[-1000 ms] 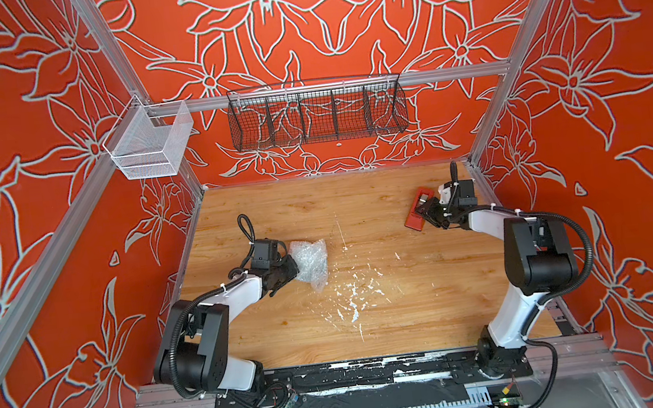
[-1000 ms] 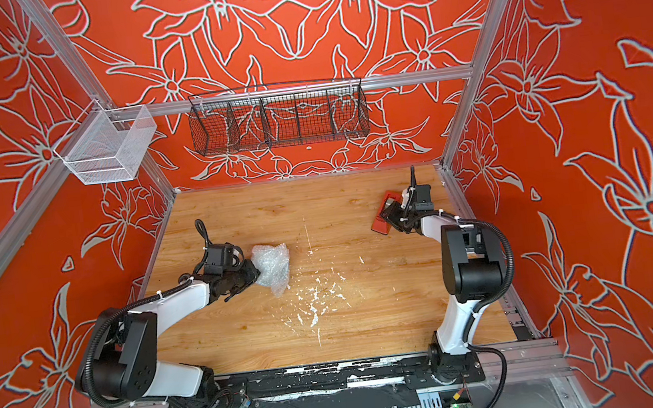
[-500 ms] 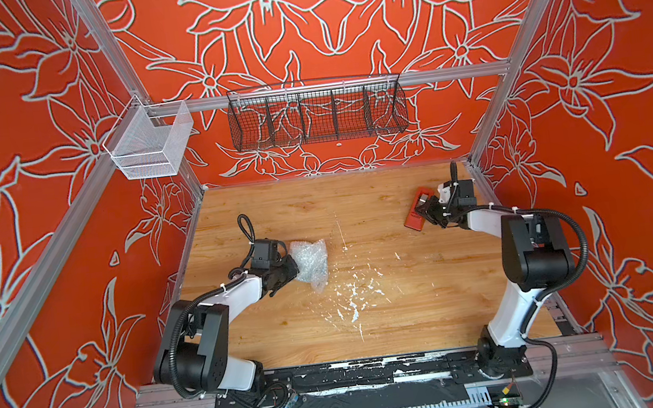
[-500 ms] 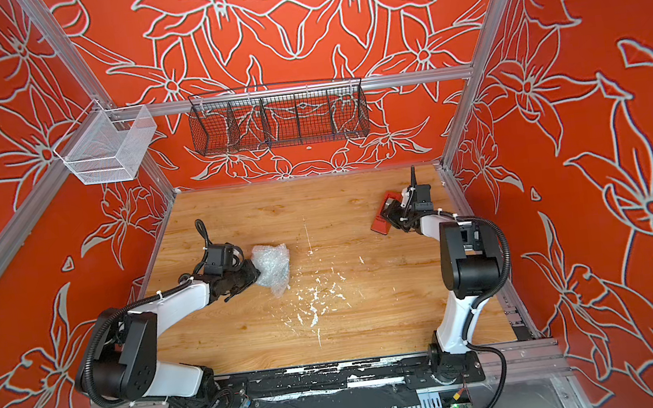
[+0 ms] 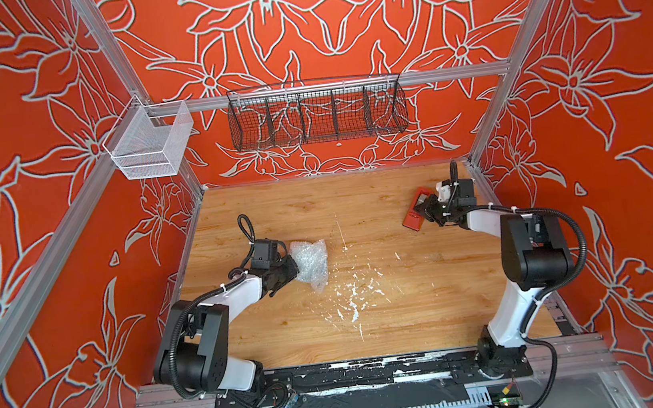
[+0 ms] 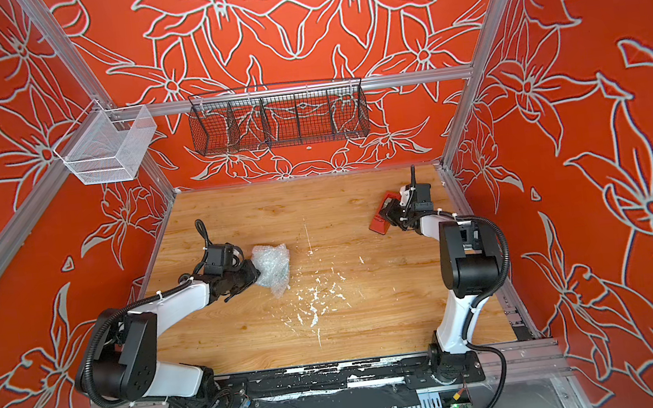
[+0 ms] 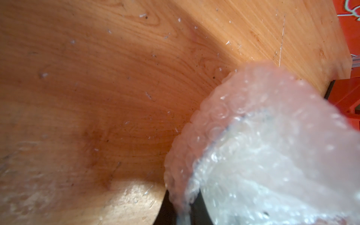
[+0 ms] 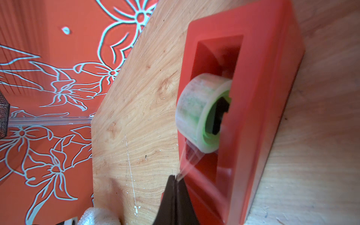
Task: Wrap bowls in bubble wrap
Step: Tear off the tape using the Tape Cutter.
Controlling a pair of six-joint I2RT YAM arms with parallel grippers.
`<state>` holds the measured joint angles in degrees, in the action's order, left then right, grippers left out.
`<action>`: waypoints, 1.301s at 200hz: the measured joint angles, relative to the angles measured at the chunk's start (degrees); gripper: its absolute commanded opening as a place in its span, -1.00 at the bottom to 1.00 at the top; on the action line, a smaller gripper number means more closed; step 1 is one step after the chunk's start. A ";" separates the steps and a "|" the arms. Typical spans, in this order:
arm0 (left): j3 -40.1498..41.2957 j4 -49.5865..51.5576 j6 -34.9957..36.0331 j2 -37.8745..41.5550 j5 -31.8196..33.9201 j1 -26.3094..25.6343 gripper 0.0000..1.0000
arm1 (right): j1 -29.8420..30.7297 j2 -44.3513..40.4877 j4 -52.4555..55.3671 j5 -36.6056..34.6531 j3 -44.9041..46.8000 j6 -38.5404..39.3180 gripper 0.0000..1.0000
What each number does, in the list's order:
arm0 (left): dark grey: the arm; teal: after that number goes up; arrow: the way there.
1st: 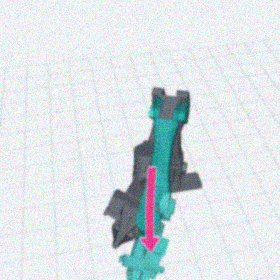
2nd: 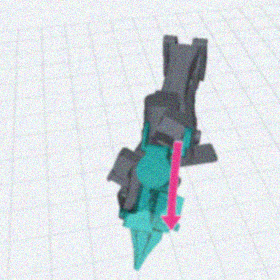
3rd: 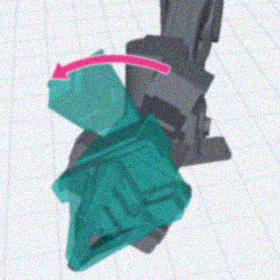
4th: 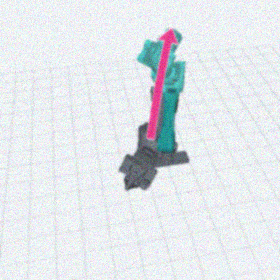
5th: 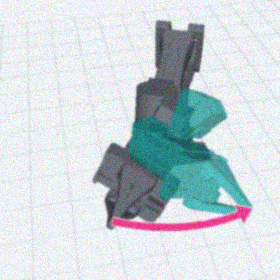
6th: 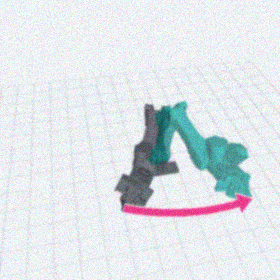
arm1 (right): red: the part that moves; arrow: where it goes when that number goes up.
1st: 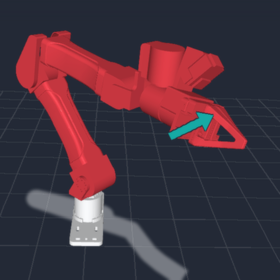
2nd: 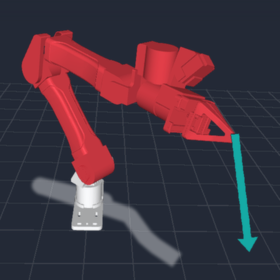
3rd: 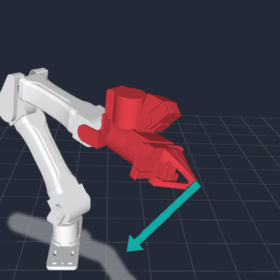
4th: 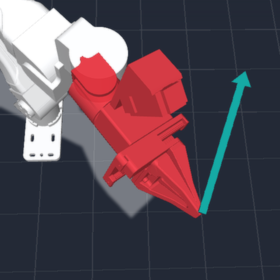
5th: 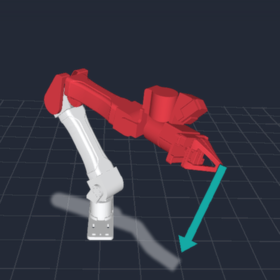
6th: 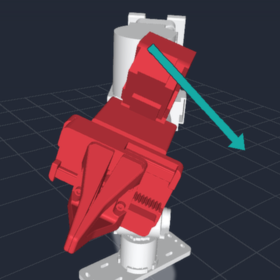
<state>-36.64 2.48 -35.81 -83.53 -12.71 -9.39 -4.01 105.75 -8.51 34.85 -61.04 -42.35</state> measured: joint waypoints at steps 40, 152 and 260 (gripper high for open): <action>0.00 0.00 -0.02 0.00 -0.04 0.00 -0.94 | -0.02 -0.31 -0.68 0.37 0.00 -0.46 -1.00; 0.07 -0.22 -0.17 -0.17 -0.48 0.00 -0.94 | -0.26 -1.73 -1.84 2.82 -1.31 -2.99 -1.00; -0.13 -0.48 -0.63 -0.74 -0.85 -0.42 -0.95 | -0.26 -1.77 -0.17 4.04 -4.63 -3.10 -1.00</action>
<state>-36.77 2.00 -36.45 -84.27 -13.56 -9.80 -4.27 103.98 -8.69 38.89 -65.67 -45.45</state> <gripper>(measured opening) 0.095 0.046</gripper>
